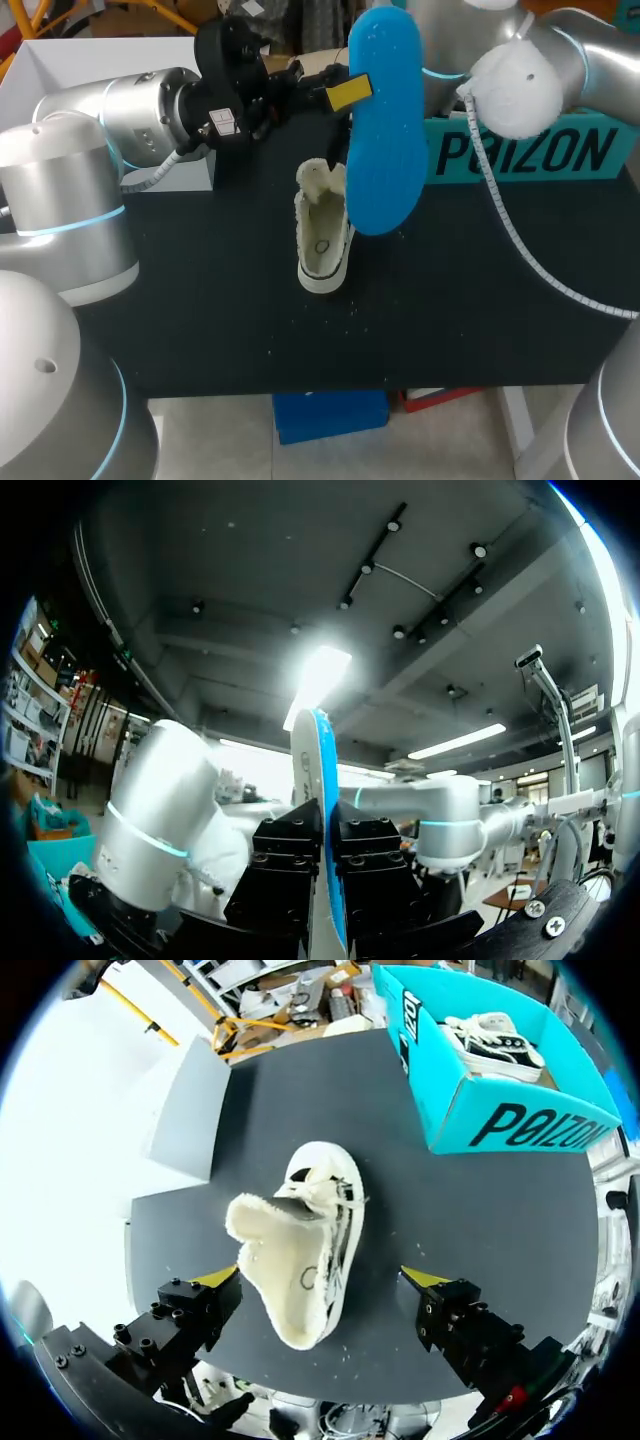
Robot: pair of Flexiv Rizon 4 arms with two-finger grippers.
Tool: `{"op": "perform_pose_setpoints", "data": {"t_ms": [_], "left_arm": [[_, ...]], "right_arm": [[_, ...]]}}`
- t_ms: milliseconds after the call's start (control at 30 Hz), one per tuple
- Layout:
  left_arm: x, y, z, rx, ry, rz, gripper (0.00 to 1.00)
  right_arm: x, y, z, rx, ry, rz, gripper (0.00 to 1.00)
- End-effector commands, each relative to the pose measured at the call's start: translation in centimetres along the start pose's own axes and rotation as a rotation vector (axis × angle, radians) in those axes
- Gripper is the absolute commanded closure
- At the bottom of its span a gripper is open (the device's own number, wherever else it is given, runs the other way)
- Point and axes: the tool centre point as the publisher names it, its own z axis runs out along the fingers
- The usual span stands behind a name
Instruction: Take the shoe out of the shoebox, open the shoe tongue, remove and reinsert the insole, then place the shoe into the shoebox
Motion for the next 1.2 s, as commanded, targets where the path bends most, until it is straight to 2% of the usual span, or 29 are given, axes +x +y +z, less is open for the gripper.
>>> {"op": "perform_pose_setpoints", "data": {"t_ms": [33, 767, 833, 933, 1100, 1200], "left_arm": [[0.0, 0.1, 0.0, 0.001, 0.001, 0.002, 1.00], [0.0, 0.1, 0.0, 0.001, 0.001, 0.002, 1.00], [0.0, 0.1, 0.0, 0.001, 0.001, 0.002, 1.00], [0.0, 0.1, 0.0, 0.001, 0.001, 0.002, 1.00], [0.0, 0.1, 0.0, 0.001, 0.001, 0.002, 1.00], [0.0, 0.1, 0.0, 0.001, 0.001, 0.002, 1.00]], "right_arm": [[-1.1, -0.8, 0.0, -0.093, 0.529, -0.005, 0.00], [-1.1, -0.8, 0.0, -0.093, 0.529, -0.005, 0.00], [-1.9, -0.6, -0.3, -0.077, 0.518, 0.041, 0.00], [-3.1, -0.3, -1.0, -0.053, 0.591, 0.152, 0.00], [-3.4, -0.4, -2.0, -0.078, 0.628, 0.166, 0.00], [-3.3, -0.2, -2.9, -0.132, 0.681, 0.142, 0.00]]}}
